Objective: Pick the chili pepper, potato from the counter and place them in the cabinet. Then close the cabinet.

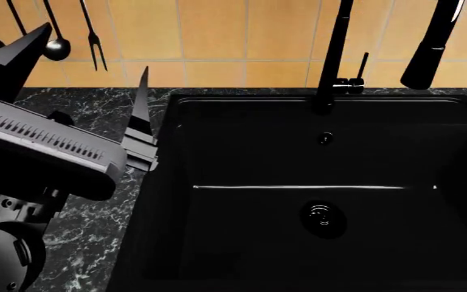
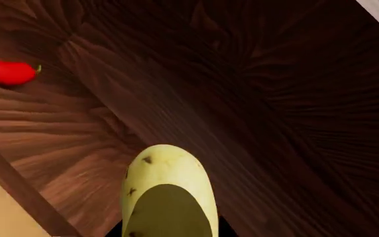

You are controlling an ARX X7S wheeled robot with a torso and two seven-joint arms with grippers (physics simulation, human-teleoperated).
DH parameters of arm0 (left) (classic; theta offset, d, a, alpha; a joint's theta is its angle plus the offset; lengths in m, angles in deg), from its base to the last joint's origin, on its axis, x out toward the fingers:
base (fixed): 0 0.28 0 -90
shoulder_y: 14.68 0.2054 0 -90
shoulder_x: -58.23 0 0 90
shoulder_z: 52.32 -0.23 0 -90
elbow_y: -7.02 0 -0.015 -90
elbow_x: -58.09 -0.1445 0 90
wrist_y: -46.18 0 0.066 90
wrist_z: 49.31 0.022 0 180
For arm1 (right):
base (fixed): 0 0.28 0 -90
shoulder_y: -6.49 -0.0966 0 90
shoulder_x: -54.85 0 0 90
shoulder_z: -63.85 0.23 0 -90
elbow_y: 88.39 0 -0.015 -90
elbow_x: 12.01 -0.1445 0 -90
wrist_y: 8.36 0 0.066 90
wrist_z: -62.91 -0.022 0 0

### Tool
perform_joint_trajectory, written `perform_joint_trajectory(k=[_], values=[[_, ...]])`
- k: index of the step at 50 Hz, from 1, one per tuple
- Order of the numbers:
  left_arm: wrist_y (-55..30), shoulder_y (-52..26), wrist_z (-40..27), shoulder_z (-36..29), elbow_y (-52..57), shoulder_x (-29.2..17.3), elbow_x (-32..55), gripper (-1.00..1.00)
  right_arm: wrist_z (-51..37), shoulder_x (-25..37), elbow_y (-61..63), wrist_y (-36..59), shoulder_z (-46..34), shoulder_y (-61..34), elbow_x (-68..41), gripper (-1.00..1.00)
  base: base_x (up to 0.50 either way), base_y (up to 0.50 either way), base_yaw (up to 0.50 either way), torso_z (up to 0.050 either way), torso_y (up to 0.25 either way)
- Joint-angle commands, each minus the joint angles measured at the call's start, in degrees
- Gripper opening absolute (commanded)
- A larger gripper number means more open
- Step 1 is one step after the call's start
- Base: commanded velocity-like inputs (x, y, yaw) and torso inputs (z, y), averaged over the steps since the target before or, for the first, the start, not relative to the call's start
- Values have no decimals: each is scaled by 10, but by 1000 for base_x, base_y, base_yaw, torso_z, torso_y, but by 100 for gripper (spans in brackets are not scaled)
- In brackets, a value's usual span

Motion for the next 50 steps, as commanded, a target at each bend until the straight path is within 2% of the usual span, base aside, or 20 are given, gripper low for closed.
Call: perform_joint_trajectory(k=[1, 6, 12, 17, 37, 50], values=[[-9, -4, 1, 1, 2, 8, 1, 100, 145, -79, -211, -112, 22, -6, 164, -100, 0, 0, 0, 0, 0], [-11, -2, 1, -1, 1, 11, -1, 100, 234, -139, -342, -186, 107, -7, 295, -100, 0, 0, 0, 0, 0], [-14, -3, 2, -1, 0, 12, -2, 100, 342, -213, -457, -267, 343, -8, 573, -100, 0, 0, 0, 0, 0], [-17, -1, 4, -3, -2, 14, -7, 100, 373, -235, -480, -279, 451, -8, 677, -100, 0, 0, 0, 0, 0], [-14, 7, 4, -4, -6, 14, -14, 100, 412, -238, -516, -191, 463, -8, 709, -100, 0, 0, 0, 0, 0], [-11, 12, 5, -5, -8, 12, -18, 100, 419, -237, -521, -172, 461, -8, 723, -100, 0, 0, 0, 0, 0]])
